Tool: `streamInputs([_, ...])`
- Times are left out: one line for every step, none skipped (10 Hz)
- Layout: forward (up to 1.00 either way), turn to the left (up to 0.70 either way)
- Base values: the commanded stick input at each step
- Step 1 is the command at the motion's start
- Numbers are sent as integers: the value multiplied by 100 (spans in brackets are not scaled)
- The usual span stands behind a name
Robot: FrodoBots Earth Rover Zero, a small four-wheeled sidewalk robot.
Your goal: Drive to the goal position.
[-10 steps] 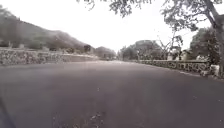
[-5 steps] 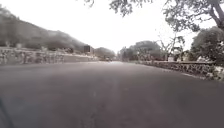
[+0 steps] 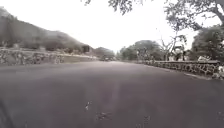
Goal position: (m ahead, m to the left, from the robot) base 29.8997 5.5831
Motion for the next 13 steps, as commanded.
streamInputs([70, 0])
streamInputs([70, 0])
streamInputs([70, 0])
streamInputs([70, 0])
streamInputs([70, 0])
streamInputs([70, 0])
streamInputs([70, 0])
streamInputs([70, 0])
streamInputs([70, 0])
streamInputs([70, 0])
streamInputs([70, 0])
streamInputs([70, 0])
streamInputs([70, 0])
